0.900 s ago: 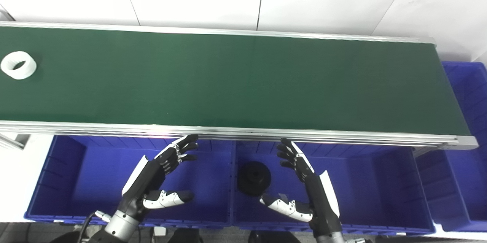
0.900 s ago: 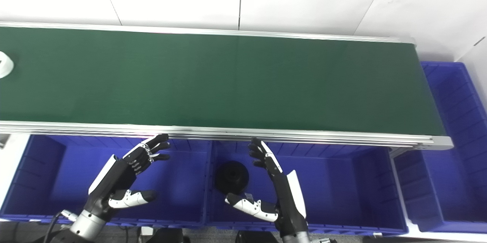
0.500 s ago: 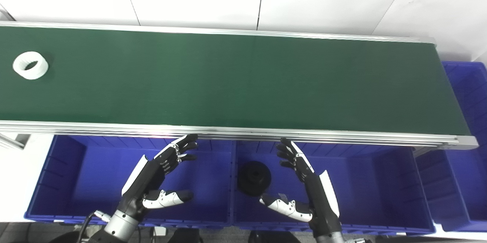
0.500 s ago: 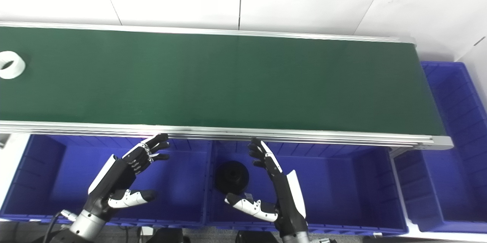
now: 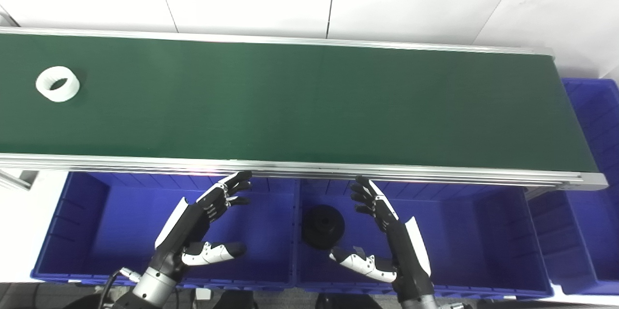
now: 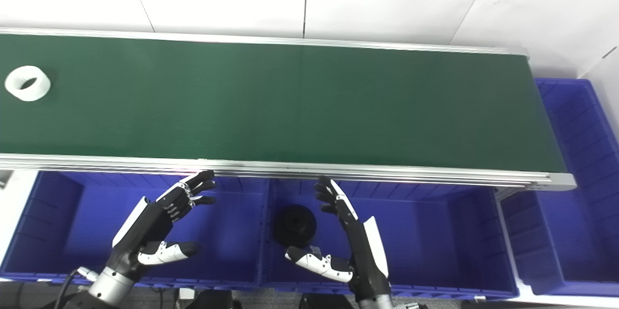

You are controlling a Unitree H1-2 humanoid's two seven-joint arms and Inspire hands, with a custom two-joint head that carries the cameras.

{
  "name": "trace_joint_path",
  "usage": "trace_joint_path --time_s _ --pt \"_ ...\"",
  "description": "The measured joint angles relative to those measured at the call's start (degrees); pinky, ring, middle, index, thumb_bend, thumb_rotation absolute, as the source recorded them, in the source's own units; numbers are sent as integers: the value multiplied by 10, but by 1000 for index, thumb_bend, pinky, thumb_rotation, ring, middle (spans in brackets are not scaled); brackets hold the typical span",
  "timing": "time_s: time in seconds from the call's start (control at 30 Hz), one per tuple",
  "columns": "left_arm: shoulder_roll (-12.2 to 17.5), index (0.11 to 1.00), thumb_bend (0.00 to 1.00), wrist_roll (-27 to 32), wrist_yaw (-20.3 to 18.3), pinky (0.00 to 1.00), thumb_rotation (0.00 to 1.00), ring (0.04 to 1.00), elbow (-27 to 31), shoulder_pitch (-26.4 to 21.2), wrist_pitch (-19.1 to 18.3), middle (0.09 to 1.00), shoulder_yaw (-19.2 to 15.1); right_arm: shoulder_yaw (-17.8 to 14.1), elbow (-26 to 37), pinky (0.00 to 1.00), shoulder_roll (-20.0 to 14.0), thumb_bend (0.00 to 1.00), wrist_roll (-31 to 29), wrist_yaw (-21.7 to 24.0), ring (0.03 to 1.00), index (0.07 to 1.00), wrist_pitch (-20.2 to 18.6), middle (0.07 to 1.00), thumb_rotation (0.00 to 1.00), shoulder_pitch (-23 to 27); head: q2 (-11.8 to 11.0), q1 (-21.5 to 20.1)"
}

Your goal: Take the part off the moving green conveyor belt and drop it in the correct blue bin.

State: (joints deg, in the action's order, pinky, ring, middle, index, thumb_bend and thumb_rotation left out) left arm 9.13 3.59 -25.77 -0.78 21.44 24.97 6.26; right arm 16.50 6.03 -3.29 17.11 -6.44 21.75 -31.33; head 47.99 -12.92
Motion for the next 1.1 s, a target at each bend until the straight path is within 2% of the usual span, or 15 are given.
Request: trace_joint_path --time_s 0.1,0.33,0.4,0.43,0.47,0.5,0.53,0.57,0.6,0.67,0.7,0.83,0.93,1.03,1.1 --pt "0 865 838 8 -2 758 485 888 0 0 0 917 0 0 0 783 0 854 0 0 838 912 0 862 452 0 0 -1" --pt "-1 865 832 12 -8 784 486 887 -2 -1 0 912 -4 -1 0 785 0 850 0 3 843 914 0 865 440 0 -2 1" --pt "-2 864 832 11 -8 780 487 884 -2 -1 0 911 -4 -1 -1 782 0 850 0 3 840 913 0 863 445 1 -10 8" --pt "-2 863 828 11 -8 783 482 880 -2 -1 0 907 -4 -2 -2 781 0 849 0 3 840 914 0 864 447 1 -15 17" --pt "-3 860 820 10 -8 789 472 872 -3 -1 0 899 -4 -2 -5 780 0 848 0 3 841 916 1 865 450 1 -44 67" --pt "-4 859 816 6 -7 792 467 868 -4 -1 0 895 -4 -3 -9 780 -1 848 0 3 842 917 2 866 452 1 -47 76" --pt "-6 859 800 0 -6 814 448 887 -6 -1 0 898 -4 -5 -15 783 -2 846 0 3 844 919 6 867 452 1 -71 120" --pt "-7 854 804 -4 -6 813 440 889 -8 -1 0 895 -2 -5 -24 787 -4 844 -1 3 848 923 11 869 454 1 -71 120" --pt "-8 846 820 -6 -6 795 436 881 -9 -1 0 889 0 -5 -28 792 -7 842 -3 3 854 928 11 873 457 1 -95 164" --pt "-12 832 856 -17 0 773 454 857 -11 1 0 872 9 -4 -34 792 -16 835 -11 3 859 934 14 875 447 1 -95 164" --pt "-14 828 866 -26 6 767 461 850 -11 1 0 867 14 -3 -38 792 -22 832 -15 3 860 935 15 875 443 2 -114 191" --pt "-19 807 871 -38 25 739 409 811 -15 0 0 840 22 1 -47 792 -37 821 -27 -6 859 942 16 882 436 5 -131 210" --pt "-28 801 869 -2 1 726 383 798 -21 -2 0 832 7 6 -55 800 -42 821 -31 -15 867 943 17 885 437 11 -136 212" --pt "-36 803 874 11 -10 732 382 799 9 0 0 832 -3 11 -60 778 -43 820 -34 -19 866 943 17 884 440 12 -141 210" --pt "-37 818 844 17 -21 751 305 809 39 -3 0 843 -7 13 -62 783 -44 818 -33 -22 862 939 17 881 441 13 -149 202"
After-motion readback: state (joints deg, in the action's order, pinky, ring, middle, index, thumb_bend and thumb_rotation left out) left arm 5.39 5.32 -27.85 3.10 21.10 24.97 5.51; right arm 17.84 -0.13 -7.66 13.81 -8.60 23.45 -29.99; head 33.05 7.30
